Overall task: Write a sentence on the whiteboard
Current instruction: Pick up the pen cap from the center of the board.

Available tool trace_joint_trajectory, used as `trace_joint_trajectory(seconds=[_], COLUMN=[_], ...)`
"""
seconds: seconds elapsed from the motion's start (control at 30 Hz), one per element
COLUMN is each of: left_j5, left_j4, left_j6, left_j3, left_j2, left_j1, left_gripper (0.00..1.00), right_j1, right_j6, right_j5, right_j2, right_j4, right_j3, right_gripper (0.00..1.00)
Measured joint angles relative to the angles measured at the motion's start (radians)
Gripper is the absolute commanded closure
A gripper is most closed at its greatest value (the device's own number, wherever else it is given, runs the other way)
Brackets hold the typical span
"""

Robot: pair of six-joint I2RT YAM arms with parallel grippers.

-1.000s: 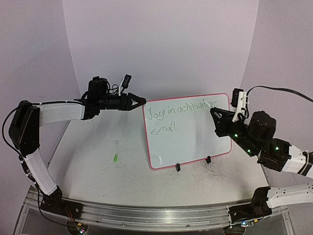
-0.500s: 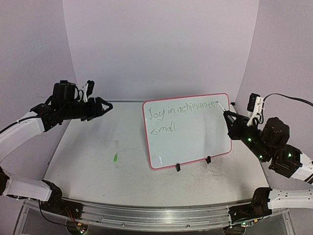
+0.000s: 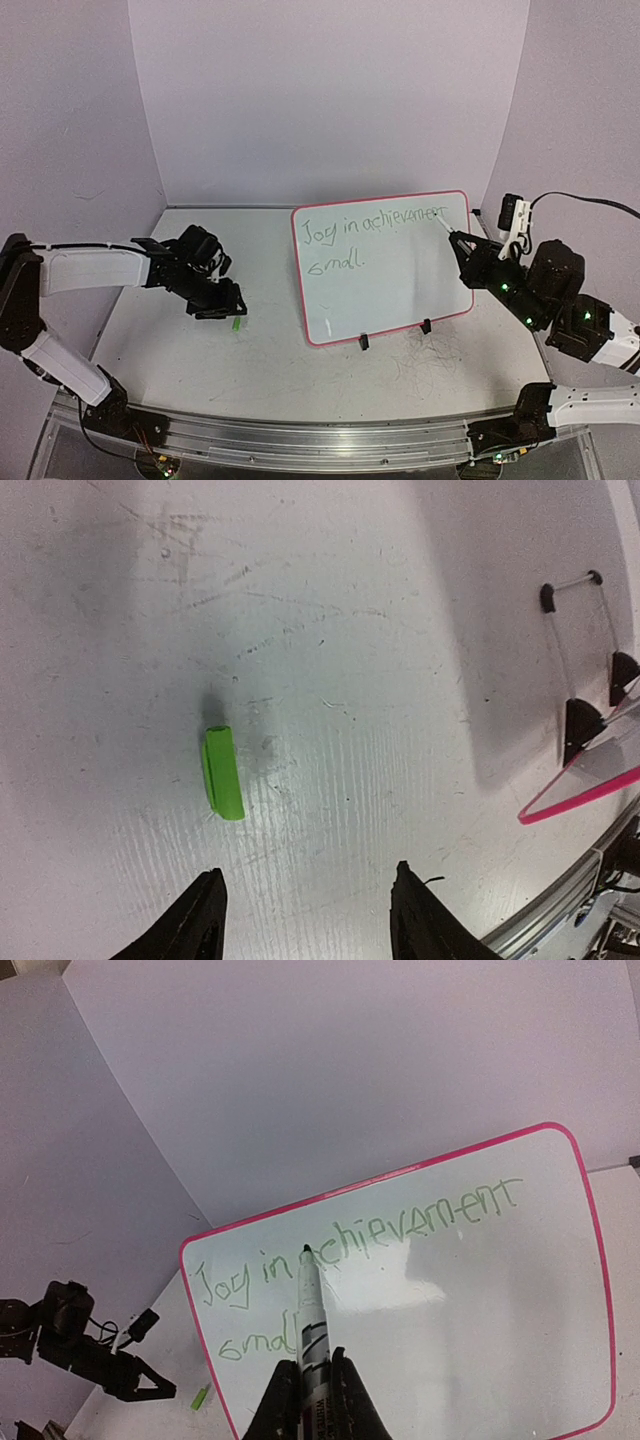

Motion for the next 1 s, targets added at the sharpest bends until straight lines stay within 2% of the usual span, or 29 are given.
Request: trace_joint_trajectory(seconds=[0.13, 0.3, 0.63, 0.77, 1.0], left_j5=[-0.066, -0.152, -0.186, -0.207, -0.259], left_j4=[-0.006, -0.028, -0.039, -0.050, -0.072], left_j6=[0.004, 0.008, 0.011, 0.012, 0.020], left_j3=[0.043, 0.069, 0.117, 0.117, 0.136], left_j2=[0.114, 0.170, 0.267, 0.293, 0.315], left_j1=[-0.027, -0.026, -0.055, -0.063, -0.088], left_gripper=[0.47, 0.48, 0.52, 0.60, 0.67], right_j1=[0.000, 0.000, 0.000, 0.000, 0.000], right_j6=[0.008, 0.009, 0.009, 0.009, 0.009], right_j5=[-0.008, -0.015, -0.023, -0.025, -0.030], right_j2=[-0.019, -0.028, -0.029, -0.029, -0.029], right_j4=[0.002, 0.003, 0.003, 0.004, 0.007], right_j3=[-0.010, -0.013, -0.013, -0.013, -0.013], right_gripper=[1.00, 1.00, 1.00, 1.00, 1.00])
